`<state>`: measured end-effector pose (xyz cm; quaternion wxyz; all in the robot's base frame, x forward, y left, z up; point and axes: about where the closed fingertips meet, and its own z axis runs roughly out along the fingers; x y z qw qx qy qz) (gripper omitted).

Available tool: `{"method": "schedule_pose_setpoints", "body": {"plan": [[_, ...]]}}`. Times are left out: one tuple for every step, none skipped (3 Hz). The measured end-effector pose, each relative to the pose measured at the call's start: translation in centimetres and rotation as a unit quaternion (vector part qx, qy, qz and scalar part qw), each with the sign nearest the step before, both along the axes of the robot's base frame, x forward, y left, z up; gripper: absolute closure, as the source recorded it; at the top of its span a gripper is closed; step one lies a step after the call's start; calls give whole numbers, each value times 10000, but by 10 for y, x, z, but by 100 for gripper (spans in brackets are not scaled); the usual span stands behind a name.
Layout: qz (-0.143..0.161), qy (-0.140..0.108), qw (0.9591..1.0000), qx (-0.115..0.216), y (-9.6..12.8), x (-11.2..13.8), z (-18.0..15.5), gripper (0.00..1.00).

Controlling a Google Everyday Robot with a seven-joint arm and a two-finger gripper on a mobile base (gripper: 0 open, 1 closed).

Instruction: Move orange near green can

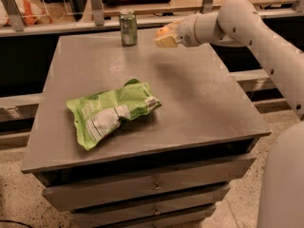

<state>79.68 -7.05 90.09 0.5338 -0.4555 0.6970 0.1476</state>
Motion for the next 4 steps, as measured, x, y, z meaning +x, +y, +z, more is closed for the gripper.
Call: {"method": "schedule_pose_setpoints", "body": {"plan": [[-300,94,9994,174,17,12,-7,100],[-458,236,9984,252,32,22,-16,100],[-512,311,9978,294,43,32,-24,100],[-452,363,9979,300,56,39,-33,100]]}}
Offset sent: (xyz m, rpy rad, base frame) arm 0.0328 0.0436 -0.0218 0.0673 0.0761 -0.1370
